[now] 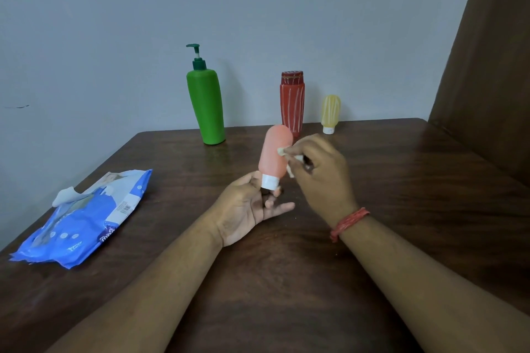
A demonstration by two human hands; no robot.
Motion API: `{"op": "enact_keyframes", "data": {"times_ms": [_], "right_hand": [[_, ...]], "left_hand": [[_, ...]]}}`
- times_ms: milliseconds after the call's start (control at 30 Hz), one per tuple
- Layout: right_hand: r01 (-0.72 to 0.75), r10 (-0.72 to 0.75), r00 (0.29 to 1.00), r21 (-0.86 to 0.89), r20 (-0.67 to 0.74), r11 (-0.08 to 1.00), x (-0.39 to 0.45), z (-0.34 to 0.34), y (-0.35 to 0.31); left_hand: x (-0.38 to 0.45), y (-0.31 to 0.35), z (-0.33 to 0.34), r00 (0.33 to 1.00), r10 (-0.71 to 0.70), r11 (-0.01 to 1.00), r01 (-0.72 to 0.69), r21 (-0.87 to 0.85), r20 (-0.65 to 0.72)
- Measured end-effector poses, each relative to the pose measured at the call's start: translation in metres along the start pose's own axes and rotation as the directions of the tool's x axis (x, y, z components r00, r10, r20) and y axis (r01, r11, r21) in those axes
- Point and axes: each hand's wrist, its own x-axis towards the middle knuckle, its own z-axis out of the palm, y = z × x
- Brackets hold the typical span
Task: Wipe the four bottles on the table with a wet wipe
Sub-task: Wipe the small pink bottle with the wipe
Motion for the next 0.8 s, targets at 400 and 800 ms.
{"op": "enact_keyframes", "data": {"times_ms": [400, 800], "right_hand": [[-0.118, 0.098, 0.981, 0.113, 0.165, 0.987, -0.004, 0.007, -0.004], [-0.165, 0.114, 0.961, 0.192, 0.25, 0.968, -0.013, 0.015, -0.014]], "left_hand": [[0.001, 0.005, -0.005, 0.996, 0.085, 0.996, -0.085, -0.037, -0.012], [0.007, -0.003, 0.004, 0.92, 0.236, 0.93, -0.12, 0.347, -0.313]]}}
